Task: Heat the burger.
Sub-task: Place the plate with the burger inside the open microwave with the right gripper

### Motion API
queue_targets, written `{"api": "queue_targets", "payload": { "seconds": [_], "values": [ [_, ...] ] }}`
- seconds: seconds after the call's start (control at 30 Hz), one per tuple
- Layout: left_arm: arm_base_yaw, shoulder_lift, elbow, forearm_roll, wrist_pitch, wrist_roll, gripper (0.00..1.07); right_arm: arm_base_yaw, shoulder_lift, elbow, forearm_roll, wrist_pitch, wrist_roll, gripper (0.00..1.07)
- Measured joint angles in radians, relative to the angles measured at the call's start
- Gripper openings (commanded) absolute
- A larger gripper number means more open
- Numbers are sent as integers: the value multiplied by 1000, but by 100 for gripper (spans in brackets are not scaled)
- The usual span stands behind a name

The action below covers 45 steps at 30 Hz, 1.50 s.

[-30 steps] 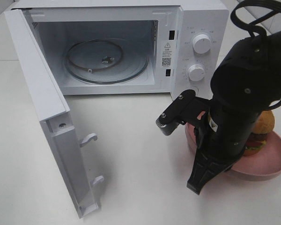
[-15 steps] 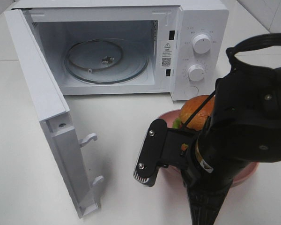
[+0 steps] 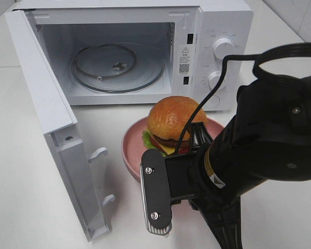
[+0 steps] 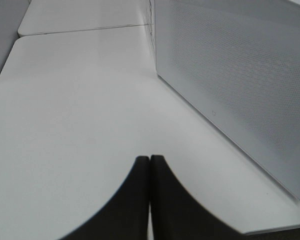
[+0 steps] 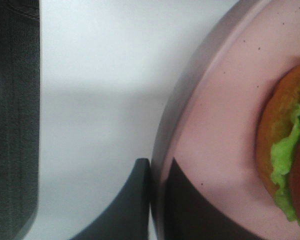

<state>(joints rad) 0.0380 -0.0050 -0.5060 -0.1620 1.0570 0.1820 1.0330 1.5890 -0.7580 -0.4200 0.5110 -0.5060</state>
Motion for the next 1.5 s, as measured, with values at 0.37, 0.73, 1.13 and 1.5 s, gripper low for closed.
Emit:
{"api": "queue_targets", "payload": {
  "seconds": [0.37,0.73,1.13,1.5],
  "values": [
    [0,0,0,0,0,0,0,0,0,1,-49,-45,-139,0],
    [0,0,0,0,0,0,0,-53,0,1,-53,-196,-262,0],
    [0,0,0,0,0,0,0,-184,0,1,12,-266,-462,0],
    [0,0,0,0,0,0,0,-246,29,-38,338,-234,-843,0]
  ]
}}
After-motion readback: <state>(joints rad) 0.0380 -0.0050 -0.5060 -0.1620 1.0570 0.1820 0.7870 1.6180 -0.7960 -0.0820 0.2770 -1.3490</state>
